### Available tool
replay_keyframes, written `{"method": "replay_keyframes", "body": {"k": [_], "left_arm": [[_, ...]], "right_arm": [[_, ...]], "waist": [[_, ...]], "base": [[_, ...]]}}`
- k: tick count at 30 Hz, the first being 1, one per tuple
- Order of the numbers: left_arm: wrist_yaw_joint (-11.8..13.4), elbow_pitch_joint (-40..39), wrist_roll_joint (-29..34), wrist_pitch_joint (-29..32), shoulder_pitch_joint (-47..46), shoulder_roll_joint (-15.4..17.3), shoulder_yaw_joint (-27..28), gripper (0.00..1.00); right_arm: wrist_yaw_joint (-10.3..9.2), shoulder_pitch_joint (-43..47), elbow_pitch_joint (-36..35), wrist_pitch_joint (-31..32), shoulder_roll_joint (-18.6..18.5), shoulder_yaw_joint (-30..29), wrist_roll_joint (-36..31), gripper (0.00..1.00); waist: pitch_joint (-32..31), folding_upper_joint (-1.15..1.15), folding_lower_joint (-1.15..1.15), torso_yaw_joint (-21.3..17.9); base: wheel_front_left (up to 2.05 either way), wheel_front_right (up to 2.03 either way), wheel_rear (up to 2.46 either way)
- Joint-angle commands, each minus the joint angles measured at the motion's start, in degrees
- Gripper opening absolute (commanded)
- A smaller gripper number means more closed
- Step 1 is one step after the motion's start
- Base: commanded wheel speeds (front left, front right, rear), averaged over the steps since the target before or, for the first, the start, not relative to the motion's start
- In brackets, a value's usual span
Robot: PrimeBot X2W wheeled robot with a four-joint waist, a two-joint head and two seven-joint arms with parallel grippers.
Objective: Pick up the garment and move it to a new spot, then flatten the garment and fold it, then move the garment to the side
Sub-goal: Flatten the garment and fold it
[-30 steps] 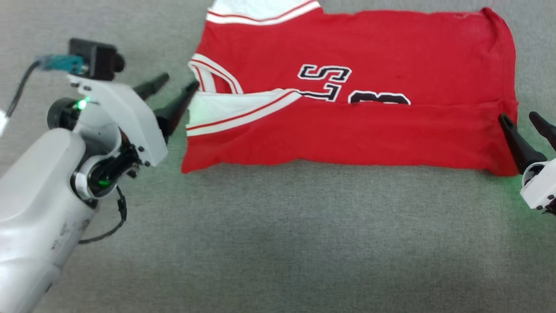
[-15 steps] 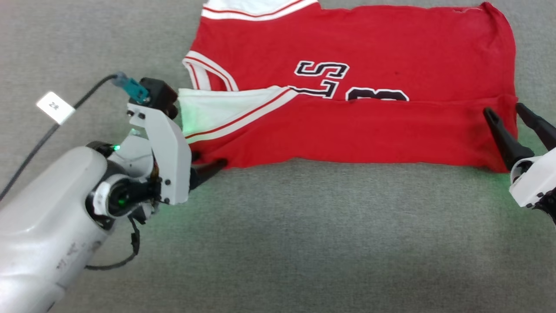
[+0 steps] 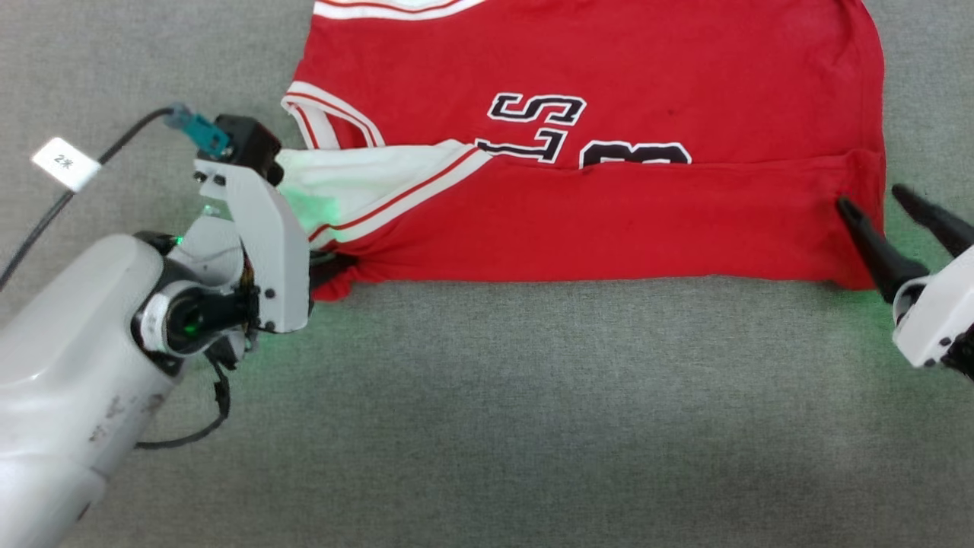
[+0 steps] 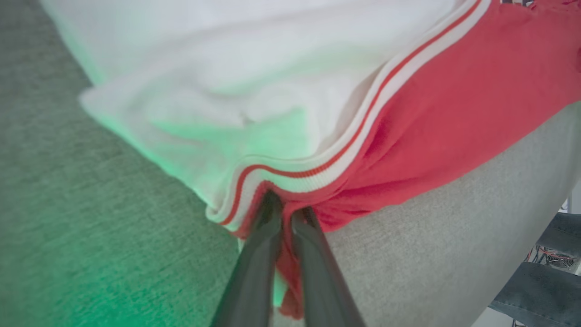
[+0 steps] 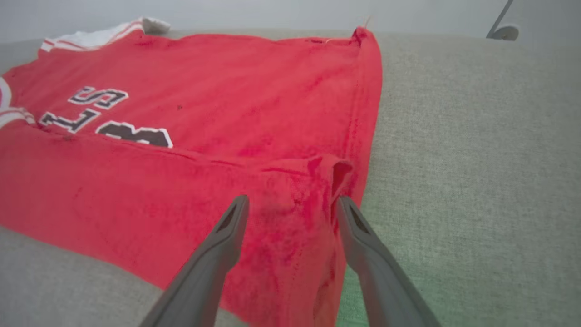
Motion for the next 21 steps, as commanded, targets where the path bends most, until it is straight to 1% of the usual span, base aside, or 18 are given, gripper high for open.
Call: {"method": "replay_keyframes", "body": {"k": [1,5,9,12,16,17,18,21], "left_arm": [[-0.3,1.8,0.1,0.5,3.7,-3.1,-3.1,0.00],[-1.2,1.9,0.3,-0.2,3.6,-4.0,-3.3,0.00],[-1.9,0.9,0.7,-0.7,3.2,-4.8,-3.7,0.00],[-2.1,0.3,1.1,-1.2,2.8,-5.4,-3.8,0.00],[-2.4,-0.1,1.2,-2.2,2.6,-6.7,-3.7,0.00],[-2.5,0.0,1.3,-2.4,2.5,-6.9,-3.6,0.00],[-2.6,0.2,1.4,-2.7,2.5,-7.1,-3.6,0.00],[-2.9,0.5,1.6,-3.8,3.2,-7.3,-3.6,0.00]], "right_arm": [[-0.04,0.0,-0.5,1.9,-1.1,1.0,0.1,1.00],[-0.04,-0.3,-2.2,10.8,-4.9,4.2,1.3,1.00],[-0.04,-2.1,-3.3,18.6,-7.8,5.0,1.3,1.00],[-0.04,-3.3,-2.2,23.0,-8.0,5.0,-0.1,1.00],[-0.04,-4.0,1.1,27.6,-6.4,5.5,-1.6,1.00],[-0.04,-3.8,1.8,28.2,-6.0,5.6,-2.0,0.43],[-0.04,-3.7,2.1,28.4,-5.6,5.9,-2.2,0.00],[-0.04,-2.3,2.6,28.3,-4.5,5.7,-1.6,0.00]], "waist": [[0.0,0.00,0.00,0.1],[0.0,0.00,0.00,0.4],[0.4,0.00,0.00,1.1],[1.1,0.00,0.00,1.6],[1.7,0.00,0.00,2.4],[1.8,0.00,0.00,2.6],[1.8,0.00,0.00,2.8],[1.1,0.00,0.00,3.2]], "base": [[0.00,0.00,0.00],[0.00,0.00,0.00],[0.00,0.00,0.00],[0.00,0.00,0.00],[0.00,0.00,0.00],[0.00,0.00,0.00],[0.00,0.00,0.00],[0.00,0.00,0.00]]}}
